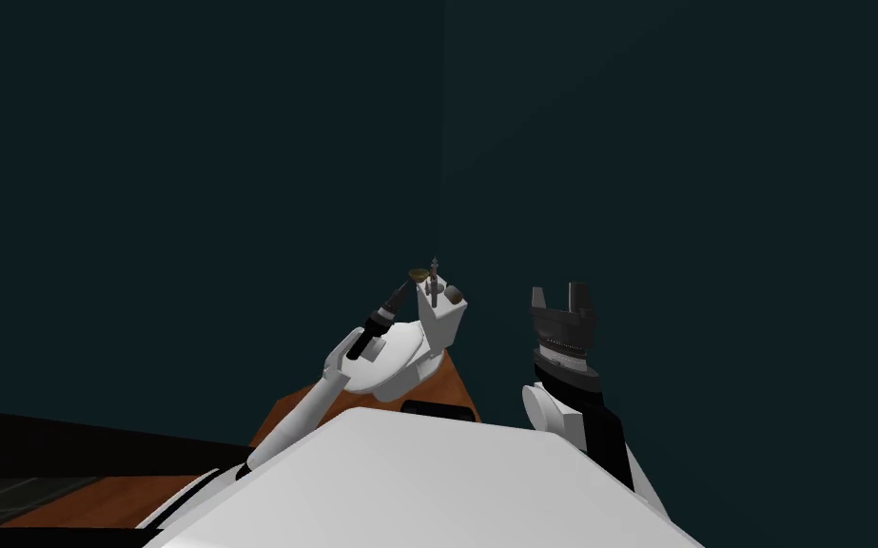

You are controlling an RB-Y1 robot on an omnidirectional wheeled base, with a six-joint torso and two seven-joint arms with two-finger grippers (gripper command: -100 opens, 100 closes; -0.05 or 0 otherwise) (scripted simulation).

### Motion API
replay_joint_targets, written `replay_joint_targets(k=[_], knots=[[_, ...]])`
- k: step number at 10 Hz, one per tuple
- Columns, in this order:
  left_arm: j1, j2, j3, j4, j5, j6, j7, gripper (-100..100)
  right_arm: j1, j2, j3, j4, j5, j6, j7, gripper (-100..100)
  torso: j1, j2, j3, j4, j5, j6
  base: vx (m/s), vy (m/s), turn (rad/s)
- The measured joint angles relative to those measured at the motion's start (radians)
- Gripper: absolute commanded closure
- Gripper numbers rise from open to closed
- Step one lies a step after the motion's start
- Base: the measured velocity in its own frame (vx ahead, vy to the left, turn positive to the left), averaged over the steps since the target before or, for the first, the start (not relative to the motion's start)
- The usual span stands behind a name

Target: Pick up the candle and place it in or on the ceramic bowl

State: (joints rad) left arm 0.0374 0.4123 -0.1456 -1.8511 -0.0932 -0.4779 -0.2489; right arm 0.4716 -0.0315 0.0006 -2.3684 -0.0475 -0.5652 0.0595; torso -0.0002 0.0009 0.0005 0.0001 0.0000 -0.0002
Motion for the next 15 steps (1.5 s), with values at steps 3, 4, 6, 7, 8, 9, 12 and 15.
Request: replay_joint_targets(k=[3, 4, 6, 7, 8, 9, 12, 15], knots=[[-0.071, 0.040, -0.019, 0.083, -0.041, -0.001, -0.008, -100, 0.000, 0.000, 0.000, 0.000, 0.000, 0.000, 0.000, 0, 0.000, 0.000, 0.000, 0.000, 0.000, 0.000, -0.025, -0.007, -0.053], [-0.083, 0.049, -0.021, 0.106, -0.048, -0.005, -0.008, -100, 0.000, 0.000, 0.000, 0.000, 0.000, 0.000, 0.000, 0, 0.000, 0.000, 0.000, 0.000, 0.000, 0.000, -0.020, -0.014, -0.089], [-0.138, 0.079, -0.037, 0.169, -0.084, -0.006, -0.012, -100, 0.000, 0.000, 0.000, 0.000, 0.000, 0.000, 0.000, 0, -0.002, 0.001, 0.000, 0.000, 0.000, 0.000, -0.037, -0.023, -0.083], [-0.151, 0.089, -0.040, 0.194, -0.094, -0.008, -0.012, -100, 0.000, 0.000, 0.000, 0.000, 0.000, 0.000, 0.000, 0, -0.001, 0.001, 0.001, 0.000, 0.000, -0.001, -0.032, -0.016, -0.060], [-0.173, 0.103, -0.046, 0.225, -0.109, -0.010, -0.012, -100, 0.000, 0.000, 0.000, 0.000, 0.000, 0.000, 0.000, 0, -0.001, 0.001, 0.001, 0.000, 0.000, 0.000, -0.023, -0.009, -0.037], [-0.187, 0.108, -0.051, 0.247, -0.119, -0.009, -0.013, -100, 0.000, 0.000, 0.000, 0.000, 0.000, 0.000, 0.000, 0, -0.001, 0.000, 0.000, 0.000, 0.000, -0.001, -0.023, -0.013, -0.071], [-0.245, 0.150, -0.069, 0.325, -0.169, -0.006, -0.013, -100, 0.000, 0.000, 0.000, 0.000, 0.000, 0.000, 0.000, 0, -0.001, 0.001, 0.001, 0.000, 0.000, -0.001, -0.032, -0.027, -0.072], [-0.298, 0.174, -0.086, 0.403, -0.214, -0.008, -0.016, -100, 0.000, 0.000, 0.000, 0.000, 0.000, 0.000, 0.000, 0, -0.001, 0.000, 0.000, 0.000, 0.000, 0.000, -0.024, -0.021, -0.044]])
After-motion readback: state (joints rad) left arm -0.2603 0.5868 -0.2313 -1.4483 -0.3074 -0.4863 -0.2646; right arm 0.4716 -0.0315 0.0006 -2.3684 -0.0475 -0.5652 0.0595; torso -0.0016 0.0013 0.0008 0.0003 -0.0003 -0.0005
